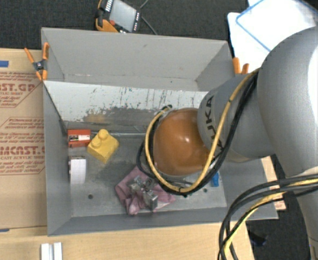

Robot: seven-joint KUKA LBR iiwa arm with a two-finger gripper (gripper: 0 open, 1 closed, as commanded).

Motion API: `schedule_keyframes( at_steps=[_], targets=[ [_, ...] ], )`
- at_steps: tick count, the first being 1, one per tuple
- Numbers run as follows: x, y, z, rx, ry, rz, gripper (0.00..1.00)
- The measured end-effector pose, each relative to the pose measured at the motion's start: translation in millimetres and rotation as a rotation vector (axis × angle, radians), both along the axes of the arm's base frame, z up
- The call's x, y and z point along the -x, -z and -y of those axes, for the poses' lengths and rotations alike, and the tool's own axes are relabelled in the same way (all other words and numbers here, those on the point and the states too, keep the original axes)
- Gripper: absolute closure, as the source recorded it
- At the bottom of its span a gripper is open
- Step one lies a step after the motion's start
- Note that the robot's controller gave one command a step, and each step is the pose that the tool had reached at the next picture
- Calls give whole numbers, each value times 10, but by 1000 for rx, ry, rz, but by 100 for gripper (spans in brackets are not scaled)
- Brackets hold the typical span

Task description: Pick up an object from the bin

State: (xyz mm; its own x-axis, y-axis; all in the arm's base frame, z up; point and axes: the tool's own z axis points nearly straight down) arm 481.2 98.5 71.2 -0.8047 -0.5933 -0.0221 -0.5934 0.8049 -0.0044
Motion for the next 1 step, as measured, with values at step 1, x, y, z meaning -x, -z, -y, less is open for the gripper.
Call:
schedule_keyframes(
  at_steps=[1],
  targets=[
    [-132, -256, -259, -1, -69, 1, 100]
  ],
)
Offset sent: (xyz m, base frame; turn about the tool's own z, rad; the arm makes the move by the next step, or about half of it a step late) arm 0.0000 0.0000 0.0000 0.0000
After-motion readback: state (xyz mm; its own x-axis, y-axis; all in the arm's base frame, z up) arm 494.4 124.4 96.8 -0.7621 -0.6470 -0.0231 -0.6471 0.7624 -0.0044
